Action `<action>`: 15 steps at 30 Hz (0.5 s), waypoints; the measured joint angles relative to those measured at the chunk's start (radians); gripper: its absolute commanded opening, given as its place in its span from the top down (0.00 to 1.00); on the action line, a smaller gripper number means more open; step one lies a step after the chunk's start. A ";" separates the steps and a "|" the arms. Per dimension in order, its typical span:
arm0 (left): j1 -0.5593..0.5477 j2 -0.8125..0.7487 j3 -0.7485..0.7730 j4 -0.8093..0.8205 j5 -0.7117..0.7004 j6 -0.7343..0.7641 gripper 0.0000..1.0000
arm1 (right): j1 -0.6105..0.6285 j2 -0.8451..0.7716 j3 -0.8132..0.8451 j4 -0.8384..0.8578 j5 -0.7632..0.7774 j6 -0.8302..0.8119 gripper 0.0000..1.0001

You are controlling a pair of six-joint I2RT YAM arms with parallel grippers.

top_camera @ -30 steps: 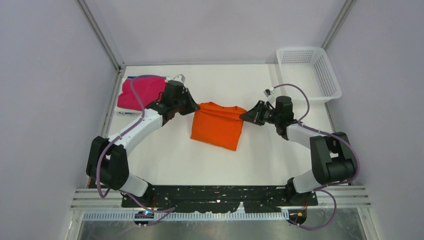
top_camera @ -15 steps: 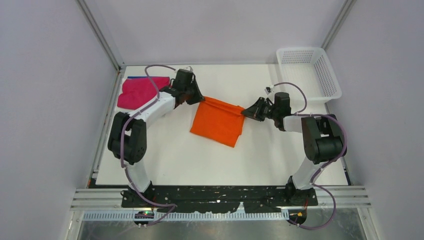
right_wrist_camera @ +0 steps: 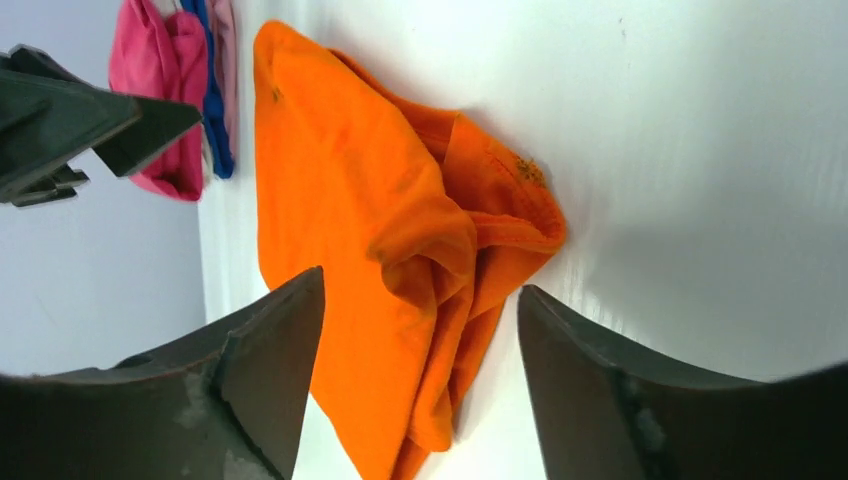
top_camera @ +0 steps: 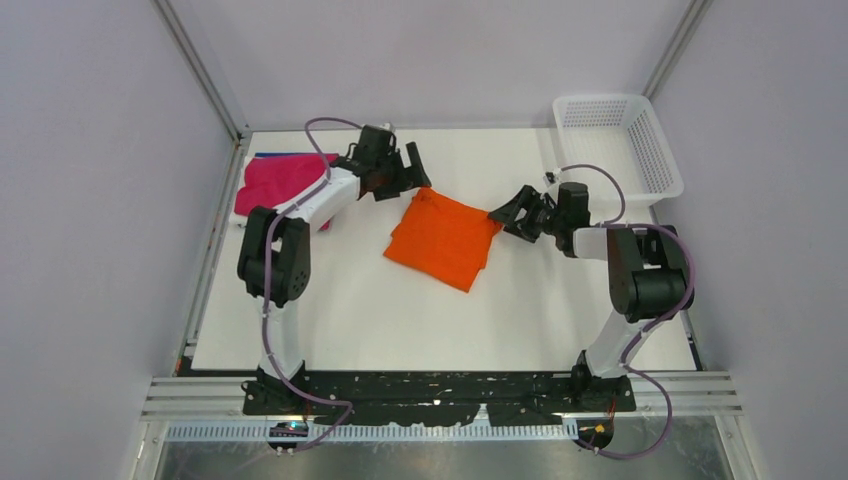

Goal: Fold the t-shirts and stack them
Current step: Fold the long partially folded tshirt into a neat square, then smooth out wrinkles on the folded tshirt

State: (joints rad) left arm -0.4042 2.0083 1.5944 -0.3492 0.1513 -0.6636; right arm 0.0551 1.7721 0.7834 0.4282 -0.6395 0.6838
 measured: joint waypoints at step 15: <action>0.007 -0.016 -0.036 0.153 0.210 -0.045 0.00 | 0.106 -0.232 -0.014 -0.112 0.052 -0.040 0.05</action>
State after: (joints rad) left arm -0.3973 1.9926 1.5581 -0.1959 0.3614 -0.7082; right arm 0.1616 1.5402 0.7689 0.3161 -0.5873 0.6437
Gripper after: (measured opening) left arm 0.994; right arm 0.955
